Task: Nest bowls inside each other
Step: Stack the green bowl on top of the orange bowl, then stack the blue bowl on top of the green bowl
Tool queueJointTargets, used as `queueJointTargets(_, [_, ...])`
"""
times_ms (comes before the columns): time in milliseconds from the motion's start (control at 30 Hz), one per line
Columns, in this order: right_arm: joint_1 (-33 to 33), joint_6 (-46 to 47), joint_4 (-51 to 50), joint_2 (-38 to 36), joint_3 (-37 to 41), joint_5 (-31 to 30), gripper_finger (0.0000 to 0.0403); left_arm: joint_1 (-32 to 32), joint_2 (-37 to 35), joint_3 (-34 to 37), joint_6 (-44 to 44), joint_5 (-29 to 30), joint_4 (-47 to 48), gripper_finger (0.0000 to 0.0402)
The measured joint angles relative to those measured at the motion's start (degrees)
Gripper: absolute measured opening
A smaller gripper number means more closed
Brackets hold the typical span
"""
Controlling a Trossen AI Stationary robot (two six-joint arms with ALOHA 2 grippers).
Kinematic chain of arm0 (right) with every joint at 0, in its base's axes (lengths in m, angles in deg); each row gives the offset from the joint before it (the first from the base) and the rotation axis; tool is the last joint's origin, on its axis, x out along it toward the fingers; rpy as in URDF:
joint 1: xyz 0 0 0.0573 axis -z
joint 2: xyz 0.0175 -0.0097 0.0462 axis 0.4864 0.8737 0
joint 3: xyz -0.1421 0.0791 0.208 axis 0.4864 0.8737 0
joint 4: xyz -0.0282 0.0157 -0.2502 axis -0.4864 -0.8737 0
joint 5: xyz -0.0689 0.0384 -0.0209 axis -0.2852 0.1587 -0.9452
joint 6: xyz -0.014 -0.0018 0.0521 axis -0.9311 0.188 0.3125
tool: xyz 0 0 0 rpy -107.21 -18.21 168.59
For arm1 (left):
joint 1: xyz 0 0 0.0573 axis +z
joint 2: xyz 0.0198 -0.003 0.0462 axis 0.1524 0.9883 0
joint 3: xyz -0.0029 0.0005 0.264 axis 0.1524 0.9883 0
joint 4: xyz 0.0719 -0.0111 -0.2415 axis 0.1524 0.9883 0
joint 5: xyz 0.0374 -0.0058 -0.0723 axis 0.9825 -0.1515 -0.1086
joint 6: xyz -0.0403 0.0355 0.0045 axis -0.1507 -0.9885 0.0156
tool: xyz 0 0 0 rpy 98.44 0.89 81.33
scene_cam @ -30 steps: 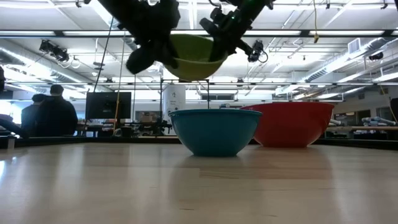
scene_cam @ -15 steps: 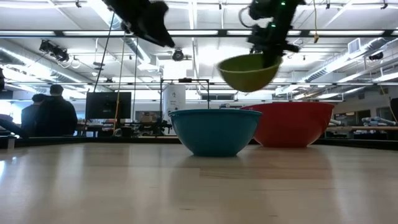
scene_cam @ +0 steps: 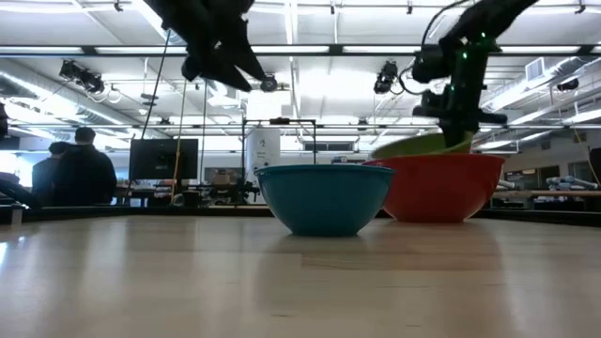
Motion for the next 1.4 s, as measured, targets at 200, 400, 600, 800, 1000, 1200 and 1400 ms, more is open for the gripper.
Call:
queueJointTargets(200, [-0.1,6.6,4.3,0.1,4.5,-0.5,0.0098,1.0,4.9,0.0,2.8,-10.9,-2.8,0.0233])
queueJointTargets(400, [-0.8,6.1,5.0,-3.1,4.5,-3.6,0.0179,1.0,9.6,0.0,2.4,-11.7,-4.7,0.0233])
queueJointTargets(600, [-4.3,6.6,10.1,-11.5,4.5,-4.3,0.0208,0.6,15.1,0.0,2.6,-15.4,-5.3,0.0233])
queueJointTargets(800, [-10.7,8.4,14.0,-14.7,4.4,-3.5,0.0206,0.2,20.2,0.0,4.1,-17.5,-8.6,0.0233])
queueJointTargets(1000, [-16.8,11.8,14.1,-14.2,4.4,-3.5,0.0206,0.3,25.3,0.0,3.8,-17.5,-11.4,0.0227])
queueJointTargets(1200, [-22.5,12.2,14.4,-13.9,4.4,-3.4,0.0206,0.3,28.9,0.0,2.8,-17.4,-12.2,0.0157])
queueJointTargets(1400, [-27.7,13.0,15.5,-13.5,4.4,2.4,0.0206,1.1,27.4,0.0,1.6,-17.0,-14.3,0.0022])
